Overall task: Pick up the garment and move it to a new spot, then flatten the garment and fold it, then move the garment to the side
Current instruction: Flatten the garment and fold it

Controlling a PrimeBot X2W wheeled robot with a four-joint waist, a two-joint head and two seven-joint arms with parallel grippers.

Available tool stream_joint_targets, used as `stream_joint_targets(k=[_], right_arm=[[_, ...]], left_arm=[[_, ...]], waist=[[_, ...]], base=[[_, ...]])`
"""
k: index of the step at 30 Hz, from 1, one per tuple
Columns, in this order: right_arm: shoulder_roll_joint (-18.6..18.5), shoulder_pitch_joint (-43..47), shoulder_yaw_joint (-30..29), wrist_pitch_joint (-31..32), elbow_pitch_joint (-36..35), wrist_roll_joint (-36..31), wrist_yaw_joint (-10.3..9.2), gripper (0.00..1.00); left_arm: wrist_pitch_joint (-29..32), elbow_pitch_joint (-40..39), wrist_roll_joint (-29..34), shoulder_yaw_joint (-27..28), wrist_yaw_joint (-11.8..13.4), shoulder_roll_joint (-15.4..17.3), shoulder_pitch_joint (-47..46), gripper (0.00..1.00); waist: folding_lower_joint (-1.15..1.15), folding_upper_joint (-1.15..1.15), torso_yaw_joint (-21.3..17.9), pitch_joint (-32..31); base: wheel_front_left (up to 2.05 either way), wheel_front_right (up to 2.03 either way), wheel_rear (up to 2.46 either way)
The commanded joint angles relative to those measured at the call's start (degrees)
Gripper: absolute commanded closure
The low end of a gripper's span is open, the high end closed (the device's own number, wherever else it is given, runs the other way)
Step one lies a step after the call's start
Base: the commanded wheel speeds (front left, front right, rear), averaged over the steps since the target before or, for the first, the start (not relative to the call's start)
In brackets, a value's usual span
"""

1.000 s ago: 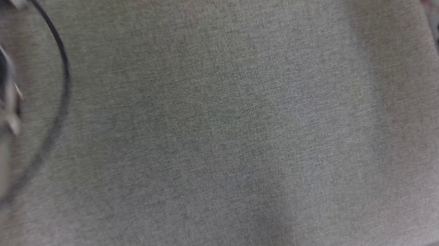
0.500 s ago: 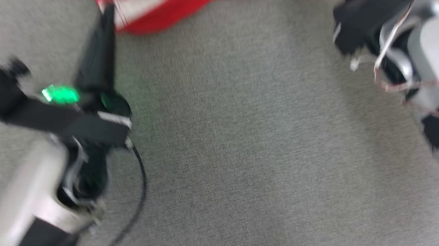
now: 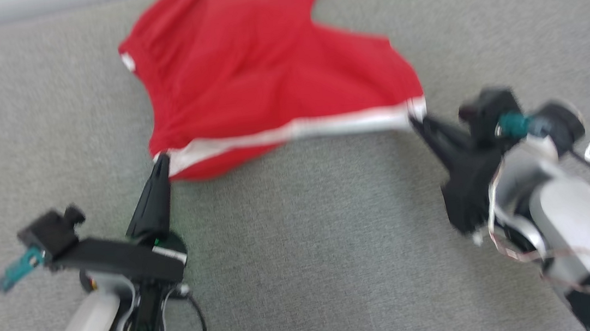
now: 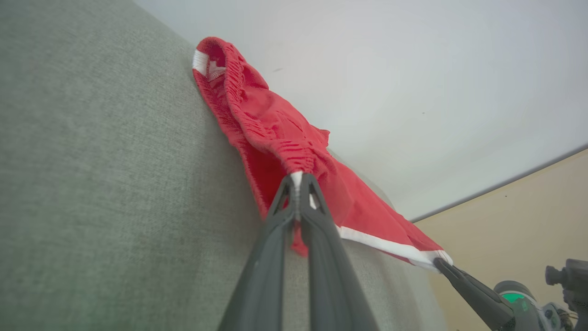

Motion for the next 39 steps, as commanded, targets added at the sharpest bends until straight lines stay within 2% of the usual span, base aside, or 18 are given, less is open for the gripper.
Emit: stream_joint_targets(k=[1, 10, 19, 28, 32, 39], right_arm=[[-1.27, 2.70, 0.09, 2.05, -1.08, 0.79, -0.12, 1.00], [-4.26, 15.66, -3.74, 11.44, -7.50, 3.52, -0.12, 1.00], [-6.28, 28.71, -7.93, 21.01, -16.06, 6.99, -0.12, 1.00], [-5.62, 37.01, -12.54, 27.82, -23.14, 7.63, -0.12, 1.00], [-5.04, 41.04, -15.21, 31.31, -25.95, 8.11, -0.12, 1.00], [-2.58, 48.48, -20.35, 38.74, -32.35, 9.42, -0.12, 1.00]], left_arm=[[-0.17, 0.78, 0.57, 1.06, -0.08, -0.57, 2.42, 1.00], [-0.18, 3.83, 3.20, 3.43, -0.08, -2.95, 10.99, 1.00], [-0.18, 3.42, 8.34, 1.70, 0.42, -3.83, 19.93, 1.00], [-0.19, 0.20, 13.16, 0.83, 4.53, -2.99, 27.25, 1.00], [-0.19, -3.06, 14.12, 2.30, 6.96, -2.73, 30.74, 1.00], [-0.19, -8.77, 16.02, 2.74, 9.92, -1.49, 36.79, 1.00]], waist=[[0.01, 0.01, -0.72, -3.86], [0.01, 0.01, -0.50, -9.36], [0.01, 0.01, -0.71, -11.93], [0.01, 0.01, -1.11, -12.73], [0.01, 0.01, -1.30, -12.88], [0.01, 0.01, -1.09, -12.78]], base=[[0.00, 0.00, 0.00], [0.00, 0.00, 0.00], [0.00, 0.00, 0.00], [0.00, 0.00, 0.00], [0.00, 0.00, 0.00], [0.00, 0.00, 0.00]])
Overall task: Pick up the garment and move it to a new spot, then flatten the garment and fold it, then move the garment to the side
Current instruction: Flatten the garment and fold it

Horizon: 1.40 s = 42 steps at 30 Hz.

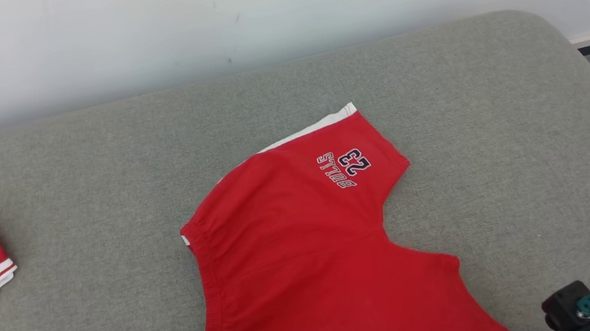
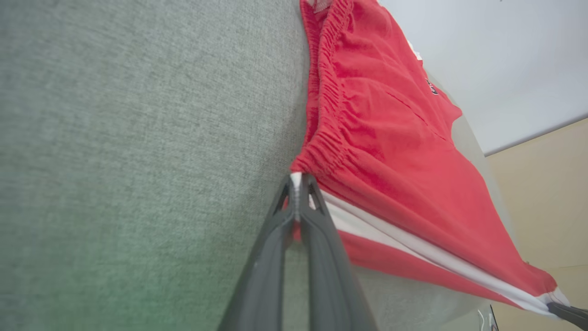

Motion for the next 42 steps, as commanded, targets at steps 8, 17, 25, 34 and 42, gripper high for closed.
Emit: stream_joint_targets(k=[8, 17, 25, 34, 42], right_arm=[[0.85, -0.43, -4.23, -2.70, -7.72, -2.42, -0.12, 1.00], [-2.96, -13.92, 0.97, -13.45, -0.11, -3.40, -0.12, 1.00], [-5.59, -27.51, 5.84, -22.39, 11.94, -2.66, -0.12, 1.00], [-5.93, -40.92, 9.80, -30.42, 25.20, -2.75, -0.12, 1.00], [-5.32, -50.83, 12.55, -35.55, 34.72, -3.80, -0.12, 1.00]], left_arm=[[0.47, -5.83, 2.31, -0.10, 1.46, 1.37, 0.03, 1.00], [1.97, -5.96, 3.86, -0.81, 1.45, -1.40, -8.99, 1.00], [2.40, -1.48, 4.60, -1.17, 0.59, -4.67, -17.53, 1.00], [1.99, 3.50, 4.09, -0.43, -0.49, -7.95, -24.87, 1.00], [2.21, 7.18, 4.55, -0.62, -1.02, -10.71, -31.61, 1.00]], waist=[[0.00, 0.00, 1.81, 0.63], [0.00, 0.00, 4.55, 1.12], [0.00, 0.00, 7.16, 3.11], [0.00, 0.00, 9.62, 6.77], [0.00, 0.00, 11.08, 10.48]], base=[[0.00, 0.00, 0.00], [0.00, 0.00, 0.00], [0.00, 0.00, 0.00], [0.00, 0.00, 0.00], [0.00, 0.00, 0.00]])
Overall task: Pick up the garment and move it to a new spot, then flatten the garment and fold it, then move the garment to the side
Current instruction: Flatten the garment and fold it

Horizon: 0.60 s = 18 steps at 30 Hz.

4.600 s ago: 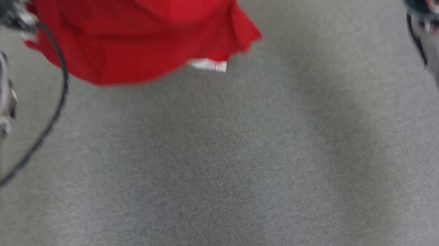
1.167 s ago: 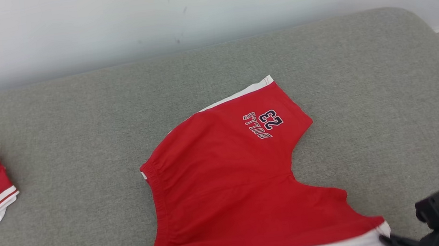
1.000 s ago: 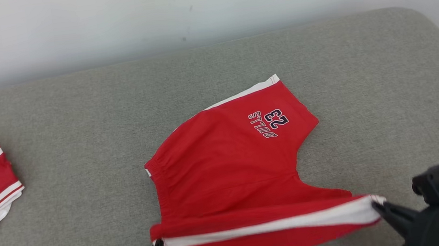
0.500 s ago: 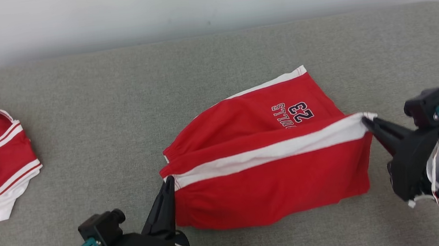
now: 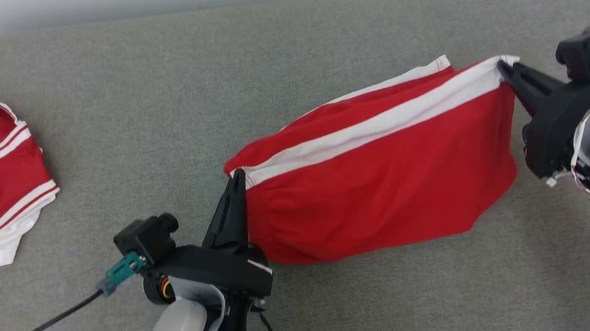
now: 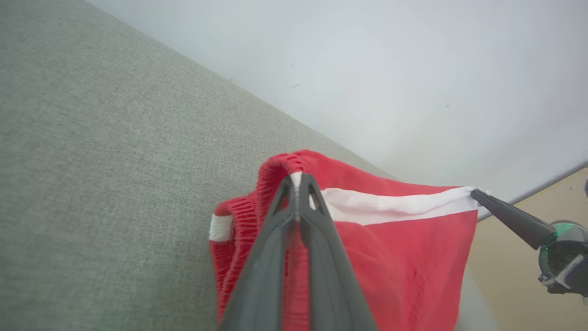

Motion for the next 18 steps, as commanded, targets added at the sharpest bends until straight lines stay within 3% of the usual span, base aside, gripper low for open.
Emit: stream_joint_targets(k=[1, 18], right_arm=[[0.11, -1.81, 0.36, -1.00, 1.28, -0.39, -0.12, 1.00], [3.39, -13.11, 3.63, -8.59, 15.37, -1.26, -0.13, 1.00]], left_arm=[[0.04, 0.69, 0.61, 0.11, -0.11, -0.33, -1.37, 1.00], [-1.42, 8.44, 2.36, 1.16, 1.02, -2.78, -10.35, 1.00]], waist=[[-0.01, -0.01, 1.01, 1.77], [-0.01, -0.01, 3.48, 6.54]], base=[[0.00, 0.00, 0.00], [0.00, 0.00, 0.00]])
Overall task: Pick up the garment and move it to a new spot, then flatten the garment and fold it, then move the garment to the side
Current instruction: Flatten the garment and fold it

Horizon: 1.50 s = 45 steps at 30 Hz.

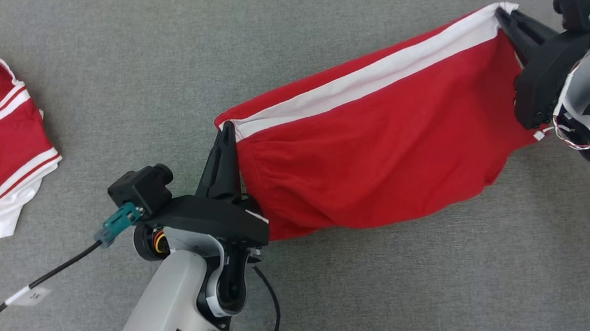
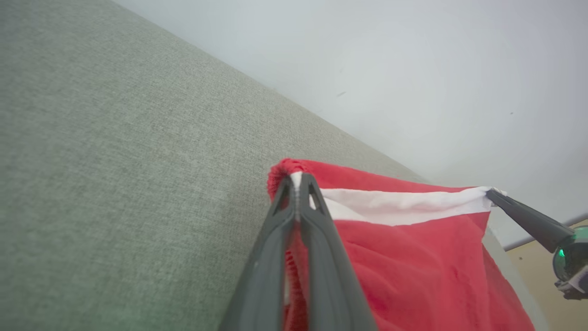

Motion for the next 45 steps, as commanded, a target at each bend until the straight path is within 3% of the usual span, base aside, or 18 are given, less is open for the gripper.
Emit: stream_joint_targets(k=[1, 2, 3, 4, 13, 20, 28, 36, 45], right_arm=[[0.18, -0.68, 0.06, -0.26, 0.38, -0.03, -0.12, 1.00], [0.35, -0.84, 0.24, -0.38, 1.18, 0.01, -0.12, 0.98], [0.55, -0.87, 0.50, -0.30, 1.96, 0.14, -0.12, 0.57], [0.71, -1.11, 0.78, -0.51, 2.44, 0.20, -0.12, 0.00], [0.71, 0.07, 1.09, 0.12, 5.44, 3.30, -0.12, 0.00], [0.11, 4.38, 0.55, 2.30, 5.44, 6.96, -0.12, 0.00], [2.34, 9.33, -5.24, 4.43, 8.96, 10.07, -0.12, 0.00], [3.39, 9.45, -11.41, 6.54, 13.00, 9.49, -0.12, 0.00], [4.37, 7.46, -16.00, 9.89, 16.18, 7.23, -0.12, 0.00]], left_arm=[[-0.32, 0.26, 0.46, -0.08, -0.12, -0.35, -0.82, 1.00], [-0.47, 0.72, 0.74, -0.24, -0.19, -0.49, -1.19, 0.88], [-0.63, 1.07, 1.06, -0.36, -0.32, -0.59, -1.43, 0.53], [-0.63, 1.49, 1.24, -0.45, -0.37, -0.70, -1.58, 0.00], [-1.19, 2.02, 6.03, 3.34, -0.92, -0.06, 0.33, 0.00], [-1.14, -5.98, 18.68, 8.90, -0.64, 2.56, 8.02, 0.00], [-1.14, -14.18, 31.78, 14.09, -0.82, 4.94, 20.82, 0.00], [-1.14, -19.75, 36.98, 20.64, -3.03, 2.11, 31.66, 0.00], [-1.16, -22.27, 40.28, 25.35, -6.05, -0.67, 35.00, 0.00]], waist=[[0.00, -0.01, 0.36, 0.34], [0.00, -0.01, 0.47, 0.39], [0.00, -0.01, 0.57, 0.38], [0.00, -0.01, 0.65, 0.36], [0.00, -0.01, 0.07, -2.82], [0.00, -0.01, -0.75, -7.22], [0.00, -0.01, -0.59, -10.81], [0.00, -0.01, 1.33, -10.42], [0.00, -0.01, 4.49, -7.61]], base=[[0.00, 0.00, 0.00], [0.00, 0.00, 0.00], [0.00, 0.00, 0.00], [0.00, 0.00, 0.00], [0.00, 0.00, 0.00], [0.00, 0.00, 0.00], [0.00, 0.00, 0.00], [0.00, 0.00, 0.00], [0.00, 0.00, 0.00]])
